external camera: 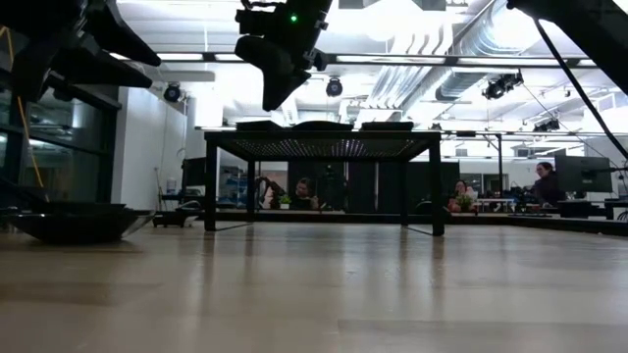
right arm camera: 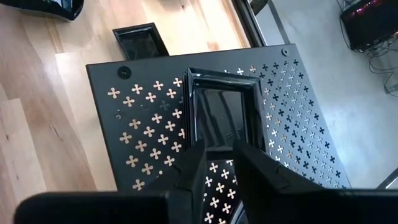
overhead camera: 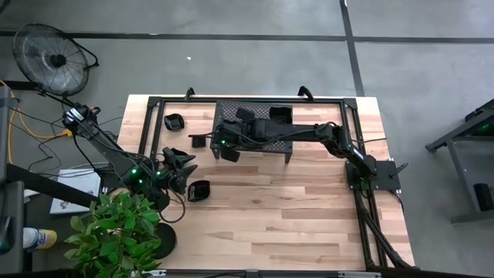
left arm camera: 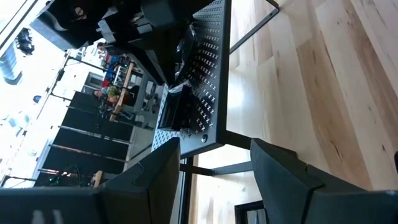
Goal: Pick & Place Mini shaped plates
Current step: Stack the leaf-shaped plate on the leaf-shaped plates on the shelf
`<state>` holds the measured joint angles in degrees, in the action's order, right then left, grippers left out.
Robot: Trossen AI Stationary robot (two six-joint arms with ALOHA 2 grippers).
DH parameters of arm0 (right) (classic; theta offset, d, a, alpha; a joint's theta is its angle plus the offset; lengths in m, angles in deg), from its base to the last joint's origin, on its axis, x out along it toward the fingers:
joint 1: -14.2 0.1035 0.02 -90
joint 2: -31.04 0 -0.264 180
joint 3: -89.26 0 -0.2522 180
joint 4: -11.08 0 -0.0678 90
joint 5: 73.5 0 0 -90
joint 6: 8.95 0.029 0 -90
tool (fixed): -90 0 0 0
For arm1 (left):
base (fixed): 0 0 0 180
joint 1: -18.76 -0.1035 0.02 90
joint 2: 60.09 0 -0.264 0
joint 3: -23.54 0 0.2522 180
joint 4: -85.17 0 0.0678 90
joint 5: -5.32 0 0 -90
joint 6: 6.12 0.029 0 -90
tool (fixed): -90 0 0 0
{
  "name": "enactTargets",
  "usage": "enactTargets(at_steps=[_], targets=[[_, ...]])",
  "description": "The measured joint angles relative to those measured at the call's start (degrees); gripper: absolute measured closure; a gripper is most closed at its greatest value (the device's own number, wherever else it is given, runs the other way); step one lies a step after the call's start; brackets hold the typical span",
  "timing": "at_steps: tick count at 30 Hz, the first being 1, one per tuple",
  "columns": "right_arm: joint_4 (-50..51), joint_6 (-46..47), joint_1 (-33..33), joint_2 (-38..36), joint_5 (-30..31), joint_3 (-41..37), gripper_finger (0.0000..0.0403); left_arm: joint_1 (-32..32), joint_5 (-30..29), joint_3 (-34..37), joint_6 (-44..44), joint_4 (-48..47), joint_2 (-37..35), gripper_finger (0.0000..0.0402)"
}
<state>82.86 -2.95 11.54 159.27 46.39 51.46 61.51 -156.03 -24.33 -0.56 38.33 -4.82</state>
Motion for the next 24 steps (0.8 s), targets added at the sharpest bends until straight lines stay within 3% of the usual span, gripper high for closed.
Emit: enactTargets(at_steps=[10,17,24], targets=[[1.45,-2.84,0.83,0.0,-0.07,4.05,0.0324,0.0,-0.07,0.0,-0.02,0.01,0.0,0.0211],[9.27,-3.4,2.09,-3.83,1.69,4.96,0.0324,0.0,-0.11,0.0,-1.55,0.01,0.0,0.0211],[23.09,3.55,3.67,-7.2,1.79,4.87,0.0324,0.0,1.71,0.0,-5.09,-0.09,0.0,0.0211]])
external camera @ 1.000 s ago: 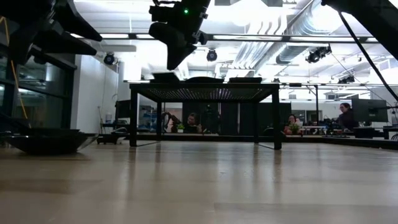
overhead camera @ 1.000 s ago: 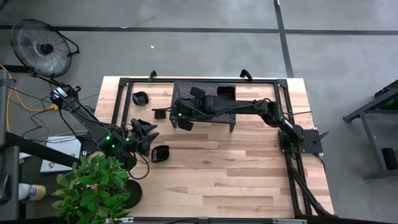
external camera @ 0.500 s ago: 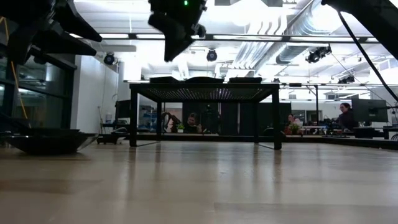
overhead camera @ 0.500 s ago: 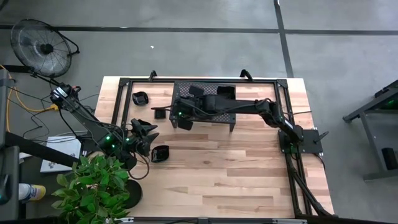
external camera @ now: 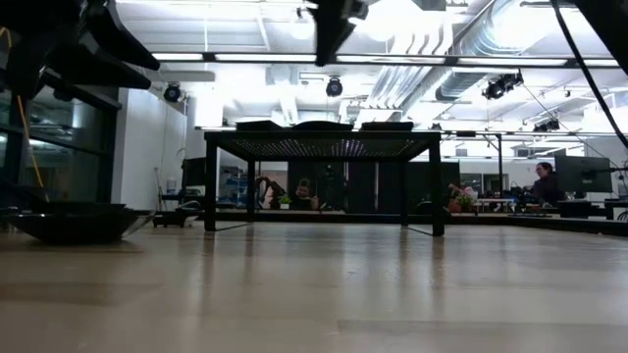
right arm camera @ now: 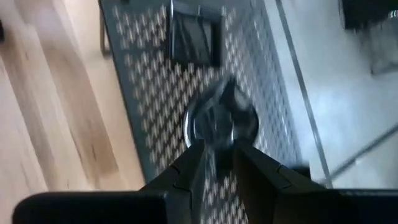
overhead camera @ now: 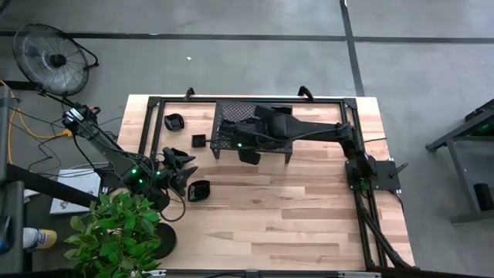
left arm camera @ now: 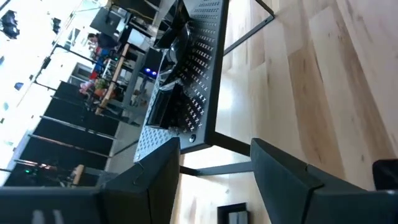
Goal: Pick & Place Mini shaped plates
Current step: Stack the leaf-shaped plate on the leaf-shaped plates on the shelf
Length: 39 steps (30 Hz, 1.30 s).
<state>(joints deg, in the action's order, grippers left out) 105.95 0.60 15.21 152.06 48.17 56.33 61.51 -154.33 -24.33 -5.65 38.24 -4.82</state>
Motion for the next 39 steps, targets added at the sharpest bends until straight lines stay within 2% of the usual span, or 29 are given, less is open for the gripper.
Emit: enactTargets(at_steps=[4,8,12,18,23,30,33,39], targets=[[9.09,5.61,1.08,-0.51,-0.67,-0.07,0.0324,0.0,0.47,0.0,-4.22,0.14,0.0,0.0211],[8.13,4.68,2.88,-2.19,-2.97,-3.4,0.0324,-0.61,2.51,0.0,-7.38,0.08,0.0,0.0211],[8.17,5.03,5.55,-5.26,0.33,-10.63,0.0324,-5.82,13.1,0.0,-8.55,0.62,-0.17,0.0211],[0.1,8.73,9.21,-13.17,2.63,-26.46,0.0324,-17.73,30.13,0.0,-9.75,0.74,-0.37,0.0211],[-12.28,13.19,12.74,-21.24,2.73,-39.72,0.0324,-25.82,50.36,0.0,-10.03,2.26,-0.64,0.0211],[-35.3,11.78,19.34,-29.92,2.1,-57.27,0.0324,-32.24,65.18,0.0,-12.88,-4.79,-0.68,0.0211],[-46.03,9.51,22.08,-31.9,2.19,-64.11,0.0324,-33.8,68.07,0.0,-13.63,-7.82,-0.65,0.0211],[-65.39,6.95,26.26,-32.38,2.42,-74.88,0.0324,-34.88,69.18,0.0,-21.41,-8.61,1.43,0.0211]])
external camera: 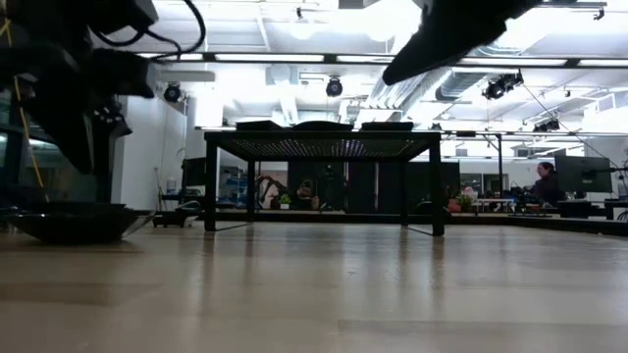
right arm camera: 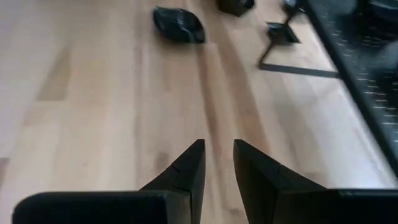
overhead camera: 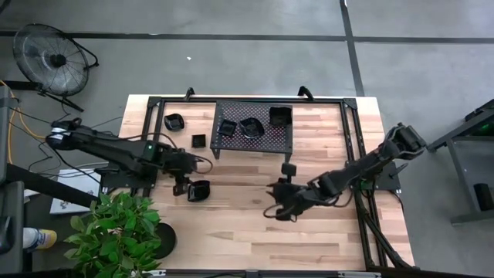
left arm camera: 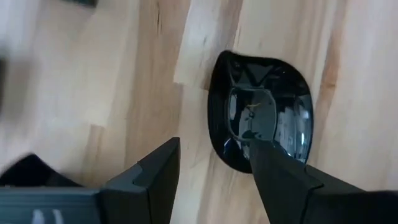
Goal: Pick & Place Mini shaped plates
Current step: Stack the leaf-shaped plate on the leaf-shaped plates on the shelf
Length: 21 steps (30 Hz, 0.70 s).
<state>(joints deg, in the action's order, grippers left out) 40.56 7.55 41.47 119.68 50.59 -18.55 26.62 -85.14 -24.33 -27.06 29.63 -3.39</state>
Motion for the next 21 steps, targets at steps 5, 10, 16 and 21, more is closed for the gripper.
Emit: enactTargets(at_steps=[5,10,16,21], targets=[[-14.47,-0.3,2.5,0.15,-0.03,-7.55,0.0324,0.0,-0.34,0.0,-8.29,0.19,5.4,0.0211],[-24.69,-1.71,4.38,0.17,0.08,-12.7,0.0324,0.0,-0.23,0.0,-11.98,1.73,10.21,0.0211],[-30.04,-1.35,6.66,0.17,0.02,-15.51,0.0324,0.0,-0.13,-0.02,-15.33,4.73,13.58,0.0211],[-30.89,-1.25,8.38,0.17,0.66,-15.58,0.0324,0.0,0.08,-0.04,-15.57,6.54,14.73,0.0211]])
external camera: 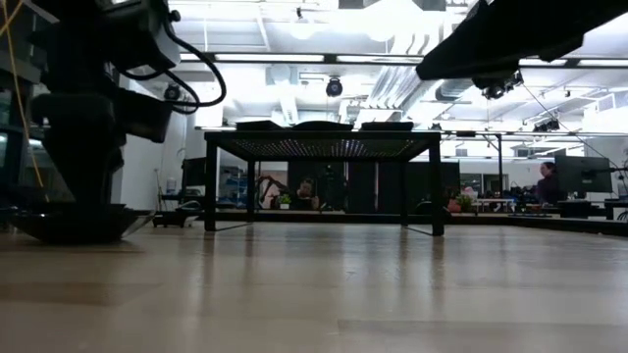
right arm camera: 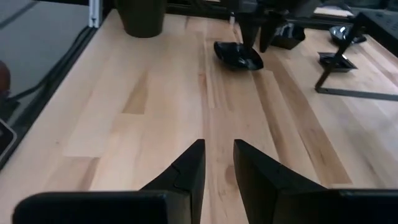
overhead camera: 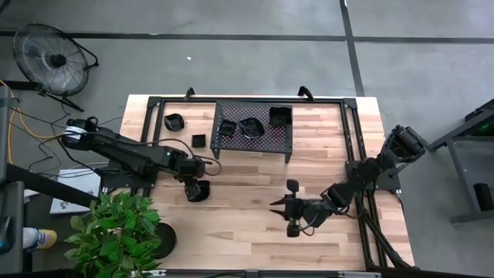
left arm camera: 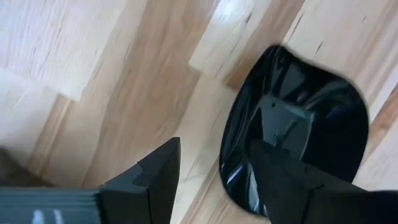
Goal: Pick & Place Mini shaped plates
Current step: Stack the leaf-shaped plate on the leaf-shaped plates on the shelf
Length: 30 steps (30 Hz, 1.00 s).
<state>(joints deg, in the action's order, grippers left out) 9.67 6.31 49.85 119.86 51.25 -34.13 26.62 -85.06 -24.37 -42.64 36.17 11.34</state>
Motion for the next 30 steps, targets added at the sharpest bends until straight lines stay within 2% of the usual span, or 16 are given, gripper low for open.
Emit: enactTargets(at_steps=[7,16,30], targets=[[-0.54,-0.32,0.86,0.0,2.13,0.04,0.0324,0.0,1.05,0.02,0.0,-0.21,-0.14,0.0218],[-0.36,-0.14,0.86,0.02,1.98,0.04,0.0324,0.02,1.53,0.02,0.09,1.13,-0.14,0.0281],[-0.12,0.19,1.69,0.04,1.76,0.04,0.0324,0.03,3.04,0.02,1.49,1.3,2.81,0.0348]])
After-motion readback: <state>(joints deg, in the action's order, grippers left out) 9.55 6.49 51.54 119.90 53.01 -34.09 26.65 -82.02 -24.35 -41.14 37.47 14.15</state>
